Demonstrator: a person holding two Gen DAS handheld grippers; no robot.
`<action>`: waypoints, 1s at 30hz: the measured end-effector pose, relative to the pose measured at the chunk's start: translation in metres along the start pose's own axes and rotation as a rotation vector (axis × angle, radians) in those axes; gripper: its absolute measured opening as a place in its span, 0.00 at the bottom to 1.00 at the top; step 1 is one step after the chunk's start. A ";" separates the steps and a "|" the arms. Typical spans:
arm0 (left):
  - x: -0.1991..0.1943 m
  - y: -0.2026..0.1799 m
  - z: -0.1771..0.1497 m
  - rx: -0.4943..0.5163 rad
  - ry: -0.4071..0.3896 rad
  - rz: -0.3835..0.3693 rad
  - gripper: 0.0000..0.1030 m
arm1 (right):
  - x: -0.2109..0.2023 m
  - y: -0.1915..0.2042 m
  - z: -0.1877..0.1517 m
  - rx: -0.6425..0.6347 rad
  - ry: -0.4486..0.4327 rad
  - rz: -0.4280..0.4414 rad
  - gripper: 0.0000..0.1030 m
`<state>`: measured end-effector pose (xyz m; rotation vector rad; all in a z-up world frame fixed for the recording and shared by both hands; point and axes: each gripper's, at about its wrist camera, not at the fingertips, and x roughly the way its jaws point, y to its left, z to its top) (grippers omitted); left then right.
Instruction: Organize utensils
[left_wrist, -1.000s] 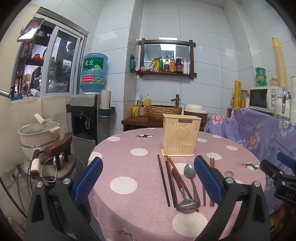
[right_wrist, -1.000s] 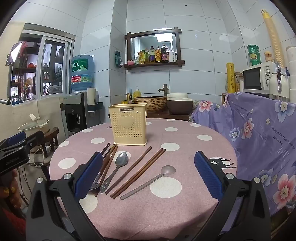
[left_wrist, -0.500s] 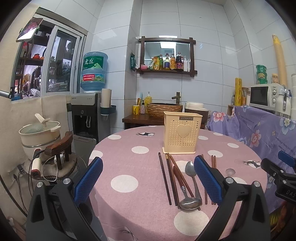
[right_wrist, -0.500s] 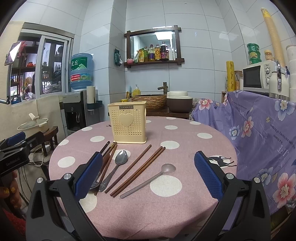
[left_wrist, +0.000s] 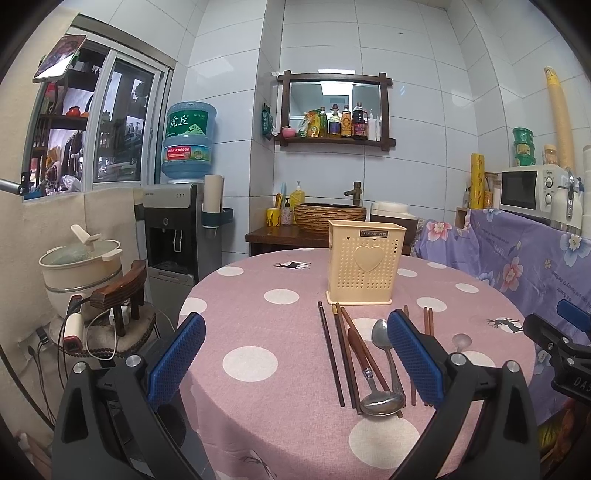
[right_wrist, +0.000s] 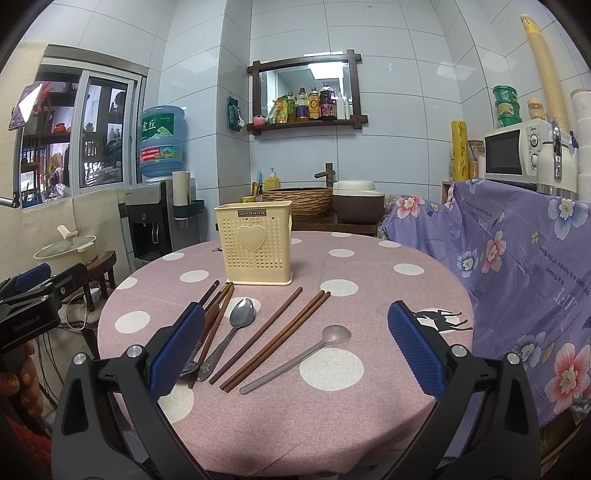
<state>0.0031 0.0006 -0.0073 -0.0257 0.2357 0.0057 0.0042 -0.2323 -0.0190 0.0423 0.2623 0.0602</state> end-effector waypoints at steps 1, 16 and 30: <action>0.000 0.000 -0.001 0.001 0.000 0.000 0.95 | 0.000 0.000 0.000 -0.001 0.000 0.000 0.95; 0.000 0.002 -0.005 0.000 0.005 0.001 0.95 | 0.000 0.000 -0.001 -0.001 0.004 0.000 0.95; 0.001 0.002 -0.004 0.001 0.005 -0.001 0.95 | 0.000 0.000 -0.006 0.000 0.007 0.003 0.95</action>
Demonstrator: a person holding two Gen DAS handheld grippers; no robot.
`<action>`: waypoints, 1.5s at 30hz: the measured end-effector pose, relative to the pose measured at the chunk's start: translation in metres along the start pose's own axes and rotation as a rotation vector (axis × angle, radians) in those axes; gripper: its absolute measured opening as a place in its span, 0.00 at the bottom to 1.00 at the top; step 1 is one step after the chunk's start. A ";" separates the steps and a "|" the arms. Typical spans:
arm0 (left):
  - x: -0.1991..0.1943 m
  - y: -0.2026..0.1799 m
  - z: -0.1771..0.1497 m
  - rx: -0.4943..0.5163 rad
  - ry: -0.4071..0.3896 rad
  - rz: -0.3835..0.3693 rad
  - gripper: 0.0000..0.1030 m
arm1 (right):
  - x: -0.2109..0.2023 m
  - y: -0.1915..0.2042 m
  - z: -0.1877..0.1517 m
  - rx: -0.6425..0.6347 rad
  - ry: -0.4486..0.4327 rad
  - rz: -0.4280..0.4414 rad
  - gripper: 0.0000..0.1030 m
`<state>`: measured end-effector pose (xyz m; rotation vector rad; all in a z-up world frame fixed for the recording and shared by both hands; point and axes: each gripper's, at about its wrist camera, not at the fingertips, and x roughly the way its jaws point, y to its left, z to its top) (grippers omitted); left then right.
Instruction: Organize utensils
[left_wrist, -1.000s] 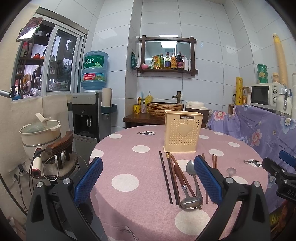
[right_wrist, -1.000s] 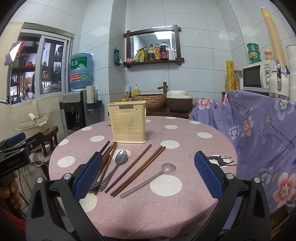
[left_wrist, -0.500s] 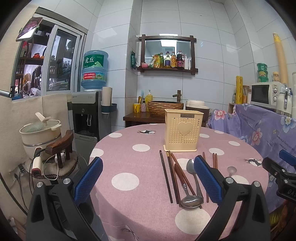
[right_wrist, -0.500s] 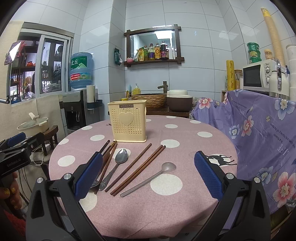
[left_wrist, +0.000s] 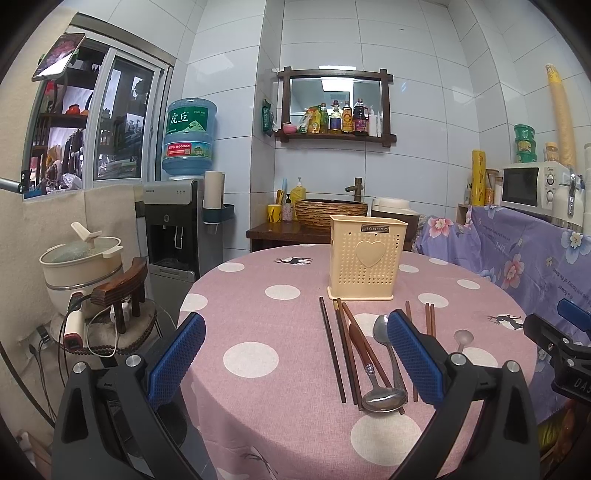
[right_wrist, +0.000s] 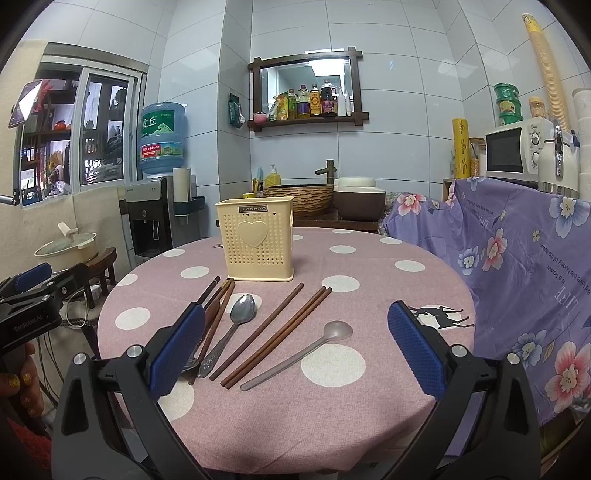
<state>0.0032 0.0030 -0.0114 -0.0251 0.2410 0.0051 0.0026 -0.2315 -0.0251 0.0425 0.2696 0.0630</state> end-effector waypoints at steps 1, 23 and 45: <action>0.000 0.000 0.001 0.000 0.001 0.000 0.95 | 0.001 0.000 0.001 -0.002 0.001 -0.003 0.95; 0.001 0.003 -0.004 -0.002 0.007 0.000 0.95 | 0.005 0.002 -0.008 -0.002 0.023 -0.003 0.95; 0.081 0.008 -0.010 0.046 0.284 -0.032 0.95 | 0.100 -0.046 -0.020 0.076 0.350 -0.074 0.94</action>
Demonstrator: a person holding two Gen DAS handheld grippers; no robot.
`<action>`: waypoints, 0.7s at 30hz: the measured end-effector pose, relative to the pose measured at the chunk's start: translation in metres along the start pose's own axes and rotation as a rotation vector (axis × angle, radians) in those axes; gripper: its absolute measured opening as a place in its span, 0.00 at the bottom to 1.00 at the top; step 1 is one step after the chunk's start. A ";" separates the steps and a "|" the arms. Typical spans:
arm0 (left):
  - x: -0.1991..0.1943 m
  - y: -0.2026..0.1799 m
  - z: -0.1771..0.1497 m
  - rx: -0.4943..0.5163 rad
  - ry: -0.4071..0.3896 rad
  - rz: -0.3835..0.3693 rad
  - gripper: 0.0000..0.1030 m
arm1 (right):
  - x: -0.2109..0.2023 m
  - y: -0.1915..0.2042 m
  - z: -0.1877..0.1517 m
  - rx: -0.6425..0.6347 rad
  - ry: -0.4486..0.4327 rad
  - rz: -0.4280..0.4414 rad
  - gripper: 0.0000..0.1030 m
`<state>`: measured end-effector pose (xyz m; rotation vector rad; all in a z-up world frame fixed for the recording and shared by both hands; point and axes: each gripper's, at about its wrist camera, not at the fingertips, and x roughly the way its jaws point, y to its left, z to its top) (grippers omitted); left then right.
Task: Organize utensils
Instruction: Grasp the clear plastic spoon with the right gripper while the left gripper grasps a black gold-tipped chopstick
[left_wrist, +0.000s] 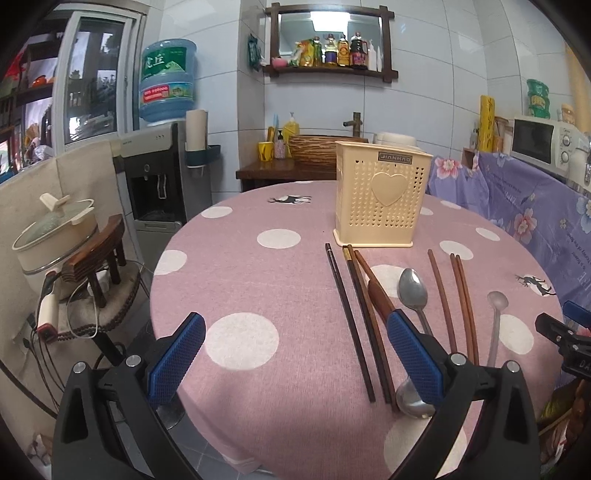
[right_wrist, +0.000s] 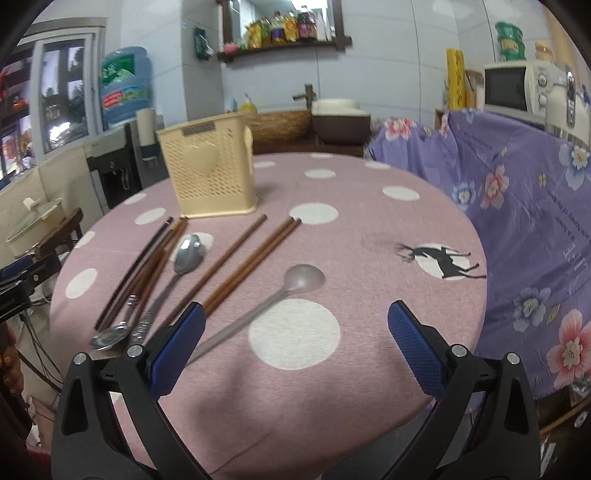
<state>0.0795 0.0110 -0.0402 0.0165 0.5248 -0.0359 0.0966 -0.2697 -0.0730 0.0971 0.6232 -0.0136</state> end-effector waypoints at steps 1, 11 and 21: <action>0.003 -0.001 0.004 0.006 0.002 -0.004 0.95 | 0.005 -0.002 0.003 0.008 0.016 -0.004 0.92; 0.030 -0.008 0.030 0.056 0.003 -0.024 0.95 | 0.053 0.014 0.014 0.028 0.195 0.021 0.68; 0.052 0.002 0.030 0.059 0.068 -0.034 0.95 | 0.077 0.019 0.021 0.045 0.237 -0.024 0.45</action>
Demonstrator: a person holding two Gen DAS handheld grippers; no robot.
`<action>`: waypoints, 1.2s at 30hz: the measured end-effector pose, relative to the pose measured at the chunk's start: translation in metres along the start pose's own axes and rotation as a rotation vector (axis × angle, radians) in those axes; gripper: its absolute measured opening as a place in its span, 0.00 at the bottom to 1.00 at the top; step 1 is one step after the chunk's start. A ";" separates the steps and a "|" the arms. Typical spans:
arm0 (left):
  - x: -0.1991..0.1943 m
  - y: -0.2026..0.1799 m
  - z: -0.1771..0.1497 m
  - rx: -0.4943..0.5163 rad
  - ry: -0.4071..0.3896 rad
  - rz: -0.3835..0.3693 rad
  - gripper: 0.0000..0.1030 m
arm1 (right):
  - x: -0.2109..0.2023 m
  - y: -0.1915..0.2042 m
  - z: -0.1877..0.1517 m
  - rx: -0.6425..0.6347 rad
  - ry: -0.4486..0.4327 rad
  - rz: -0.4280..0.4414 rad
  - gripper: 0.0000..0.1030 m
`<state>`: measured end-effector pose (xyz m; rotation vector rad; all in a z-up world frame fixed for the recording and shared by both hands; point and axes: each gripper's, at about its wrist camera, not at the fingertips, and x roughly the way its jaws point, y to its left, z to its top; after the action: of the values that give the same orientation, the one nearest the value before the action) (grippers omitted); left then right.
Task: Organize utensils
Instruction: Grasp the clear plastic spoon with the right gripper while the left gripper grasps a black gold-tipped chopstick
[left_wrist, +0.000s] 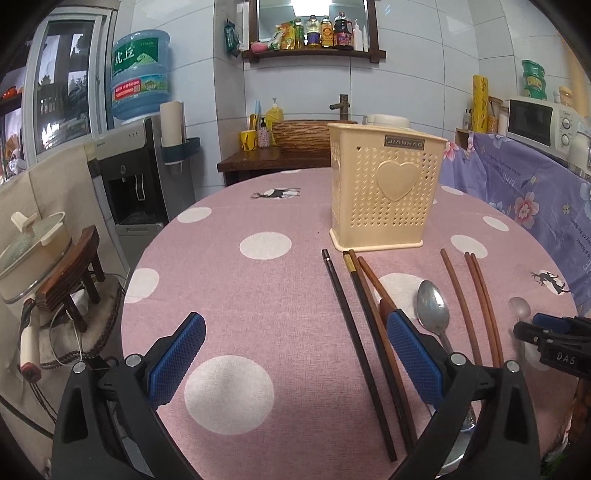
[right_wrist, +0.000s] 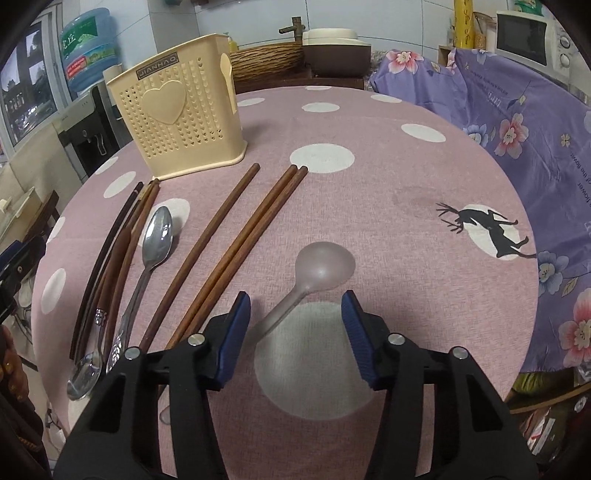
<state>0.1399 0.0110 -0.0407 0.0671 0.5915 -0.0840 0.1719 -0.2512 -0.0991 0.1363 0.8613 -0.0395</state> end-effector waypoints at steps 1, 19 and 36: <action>0.001 0.002 0.000 -0.003 0.003 -0.003 0.95 | 0.002 0.000 0.002 -0.007 -0.003 -0.010 0.44; 0.020 0.008 0.006 -0.027 0.055 -0.028 0.95 | 0.042 -0.011 0.050 -0.120 0.039 -0.005 0.53; 0.082 -0.013 0.025 0.001 0.314 -0.095 0.41 | 0.051 -0.012 0.060 -0.094 0.048 -0.021 0.53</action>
<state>0.2201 -0.0090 -0.0659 0.0531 0.9088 -0.1675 0.2492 -0.2700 -0.1009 0.0400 0.9110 -0.0147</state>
